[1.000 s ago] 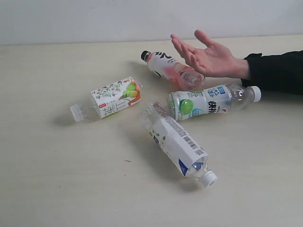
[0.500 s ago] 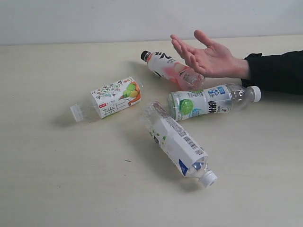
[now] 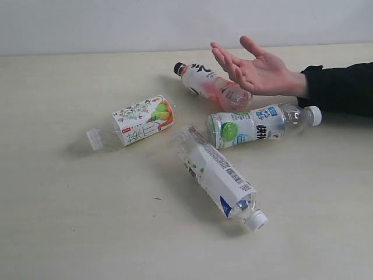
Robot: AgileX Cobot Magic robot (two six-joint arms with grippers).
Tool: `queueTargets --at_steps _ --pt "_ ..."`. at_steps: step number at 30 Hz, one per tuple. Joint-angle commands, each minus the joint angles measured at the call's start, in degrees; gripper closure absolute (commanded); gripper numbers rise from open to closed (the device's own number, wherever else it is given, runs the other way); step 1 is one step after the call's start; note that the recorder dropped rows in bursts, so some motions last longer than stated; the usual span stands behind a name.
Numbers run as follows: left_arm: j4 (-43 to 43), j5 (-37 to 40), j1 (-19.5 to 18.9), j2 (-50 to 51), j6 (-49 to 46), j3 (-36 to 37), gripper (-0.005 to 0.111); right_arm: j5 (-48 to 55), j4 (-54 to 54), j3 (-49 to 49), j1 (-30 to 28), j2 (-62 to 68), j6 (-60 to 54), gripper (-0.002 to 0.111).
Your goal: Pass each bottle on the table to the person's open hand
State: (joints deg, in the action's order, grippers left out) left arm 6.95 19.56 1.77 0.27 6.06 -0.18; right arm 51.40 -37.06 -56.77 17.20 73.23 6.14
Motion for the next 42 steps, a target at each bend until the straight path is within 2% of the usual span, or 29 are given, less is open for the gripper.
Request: queueTargets --at_steps 1,4,9,13,17,19,23,26,34,40,42 --pt "0.3 -0.4 -0.1 -0.3 0.2 0.2 0.104 6.4 21.7 -4.1 3.8 6.8 -9.0 0.108" --pt "0.3 -0.4 -0.1 -0.3 0.2 0.2 0.104 6.7 31.9 -4.3 6.9 9.9 -14.1 0.101" --pt "0.3 -0.4 -0.1 -0.3 0.2 0.2 0.104 5.1 37.1 -4.3 10.7 13.7 -15.1 0.082" --pt "0.3 -0.4 -0.1 -0.3 0.2 0.2 0.104 3.3 38.7 -4.3 11.1 14.5 -15.0 0.079" --pt "0.3 -0.4 -0.1 -0.3 0.2 0.2 0.104 2.0 45.2 -4.2 11.1 15.9 -15.5 0.078" --pt "0.3 -0.4 -0.1 -0.3 0.2 0.2 0.104 1.9 47.5 -4.2 11.7 16.8 -17.6 0.074" --pt "0.3 -0.4 -0.1 -0.3 0.2 0.2 0.104 1.2 47.3 -4.2 13.8 18.8 -18.5 0.051" --pt "0.3 -0.4 -0.1 -0.3 0.2 0.2 0.104 -0.6 47.2 -4.2 15.5 20.5 -18.6 0.039" --pt "0.3 -0.4 -0.1 -0.3 0.2 0.2 0.104 -6.2 47.1 -4.2 19.3 25.5 -18.5 0.030" --pt "0.3 -0.4 -0.1 -0.3 0.2 0.2 0.104 -6.6 46.0 -4.2 19.5 29.8 -17.9 0.018" --pt "0.3 -0.4 -0.1 -0.3 0.2 0.2 0.104 -6.9 46.0 -4.2 19.5 30.9 -17.9 0.018"
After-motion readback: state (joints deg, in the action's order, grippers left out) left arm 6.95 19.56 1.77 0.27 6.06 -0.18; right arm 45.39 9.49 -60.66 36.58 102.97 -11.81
